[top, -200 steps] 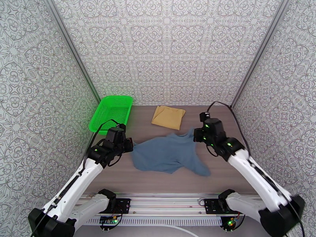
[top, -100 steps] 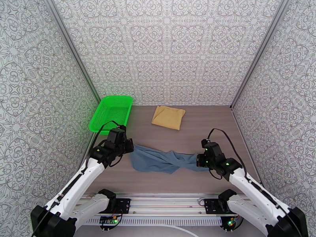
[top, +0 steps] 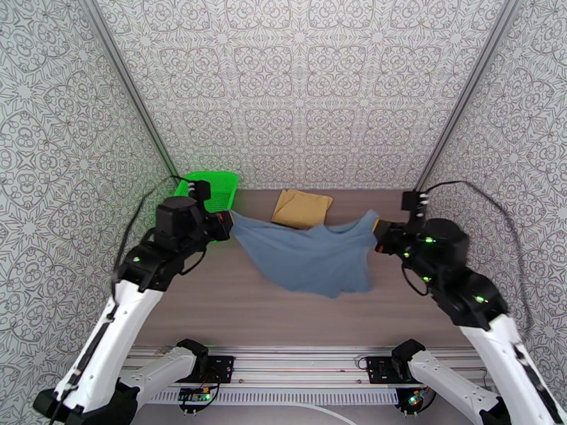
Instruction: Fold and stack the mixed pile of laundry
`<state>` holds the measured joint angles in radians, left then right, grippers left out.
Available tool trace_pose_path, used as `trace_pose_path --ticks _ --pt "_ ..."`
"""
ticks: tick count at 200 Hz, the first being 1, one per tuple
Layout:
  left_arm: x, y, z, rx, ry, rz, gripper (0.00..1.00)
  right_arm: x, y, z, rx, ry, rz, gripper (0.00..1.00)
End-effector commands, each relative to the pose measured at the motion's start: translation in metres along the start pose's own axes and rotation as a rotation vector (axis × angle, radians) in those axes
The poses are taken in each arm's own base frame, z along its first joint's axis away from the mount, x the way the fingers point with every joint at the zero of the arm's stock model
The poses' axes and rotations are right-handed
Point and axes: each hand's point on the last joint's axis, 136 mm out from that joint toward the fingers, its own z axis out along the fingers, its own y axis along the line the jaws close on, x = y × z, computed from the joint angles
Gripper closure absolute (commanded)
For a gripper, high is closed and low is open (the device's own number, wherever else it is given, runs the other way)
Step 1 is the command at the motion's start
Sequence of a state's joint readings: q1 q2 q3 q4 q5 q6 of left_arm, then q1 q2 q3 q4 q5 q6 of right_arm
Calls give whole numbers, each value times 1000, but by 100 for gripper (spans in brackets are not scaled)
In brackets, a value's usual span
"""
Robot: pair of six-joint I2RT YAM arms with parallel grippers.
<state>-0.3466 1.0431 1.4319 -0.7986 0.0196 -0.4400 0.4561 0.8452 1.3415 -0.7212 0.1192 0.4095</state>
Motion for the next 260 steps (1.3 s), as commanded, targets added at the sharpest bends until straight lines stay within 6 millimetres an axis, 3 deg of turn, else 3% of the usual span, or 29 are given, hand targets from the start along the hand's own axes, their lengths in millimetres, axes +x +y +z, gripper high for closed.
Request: trace_pose_path --ticks 1,39,85,110,130,148,164,196,233,260 --pt "-15 -14 -35 54 -20 50 100 -25 4 -27 -2 -45 -46 100" --pt "-32 -33 -95 123 -77 74 100 -54 19 -68 -62 -96 -66 100" --pt "-18 -51 -156 257 -78 54 100 -53 27 -116 -146 -94 -48 100" --pt "-4 -49 -174 287 -68 29 100 -42 26 -134 -172 -72 -31 100" --pt "7 -40 -168 247 -31 22 100 -29 18 -127 -141 -35 -32 100" --pt "22 -22 -139 155 37 14 100 -11 8 -103 -88 19 -34 100" --pt "37 -4 -98 58 103 14 100 12 -5 -69 -21 81 -40 100" --pt "64 39 6 -60 210 -52 100 69 -40 16 142 197 -91 100" --pt "84 104 132 -138 230 -132 100 134 -84 122 328 291 -180 100" --pt "126 148 217 -229 377 -120 100 185 -123 193 431 405 -190 100"
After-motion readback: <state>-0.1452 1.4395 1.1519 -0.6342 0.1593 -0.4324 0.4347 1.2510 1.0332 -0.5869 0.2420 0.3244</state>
